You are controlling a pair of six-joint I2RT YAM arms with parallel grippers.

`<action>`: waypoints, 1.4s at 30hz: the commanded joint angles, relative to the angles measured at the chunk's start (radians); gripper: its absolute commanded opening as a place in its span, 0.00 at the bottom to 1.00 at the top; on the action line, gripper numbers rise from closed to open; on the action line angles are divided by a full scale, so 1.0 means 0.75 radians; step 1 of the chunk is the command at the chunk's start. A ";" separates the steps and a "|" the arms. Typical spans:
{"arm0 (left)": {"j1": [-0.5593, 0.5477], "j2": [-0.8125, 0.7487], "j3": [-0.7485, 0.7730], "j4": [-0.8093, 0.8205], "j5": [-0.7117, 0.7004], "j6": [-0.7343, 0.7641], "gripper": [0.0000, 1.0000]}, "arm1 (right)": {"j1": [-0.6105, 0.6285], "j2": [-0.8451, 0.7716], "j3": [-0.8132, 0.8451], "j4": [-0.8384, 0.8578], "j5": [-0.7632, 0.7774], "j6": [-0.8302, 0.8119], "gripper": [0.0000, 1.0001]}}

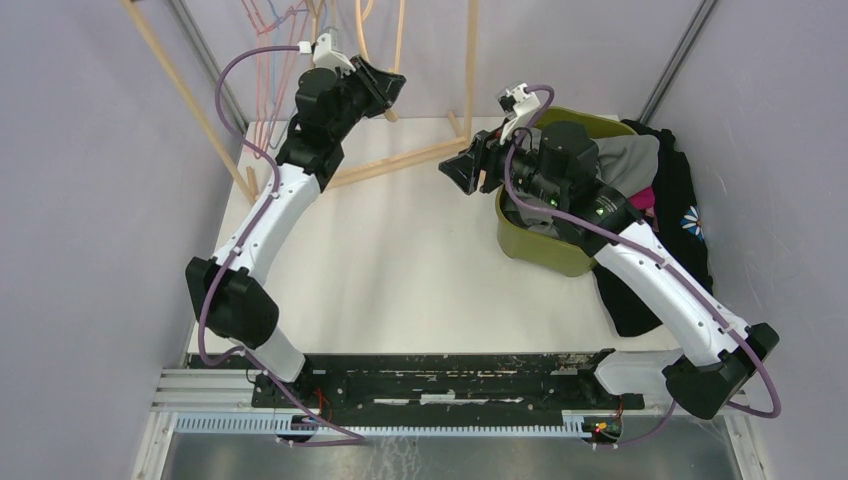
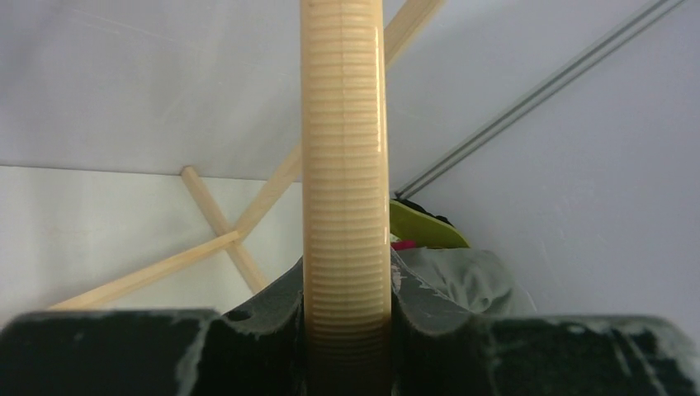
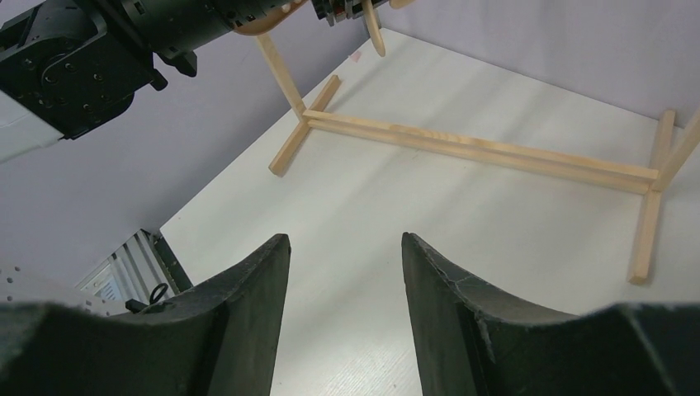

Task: Remove the skirt from the hanger
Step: Place the hanger at the clothesline.

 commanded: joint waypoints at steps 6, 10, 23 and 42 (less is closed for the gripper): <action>0.074 -0.007 0.038 0.125 0.189 -0.197 0.03 | -0.008 -0.010 -0.006 0.103 0.000 0.047 0.58; 0.085 -0.026 -0.005 0.244 0.248 -0.275 0.03 | -0.007 -0.006 -0.012 0.113 -0.002 0.055 0.57; 0.085 0.000 0.099 -0.064 0.243 -0.126 0.03 | -0.008 -0.016 -0.024 0.135 -0.012 0.066 0.57; 0.086 -0.038 0.156 -0.585 -0.169 0.372 0.78 | -0.008 -0.007 -0.027 0.129 -0.010 0.080 0.67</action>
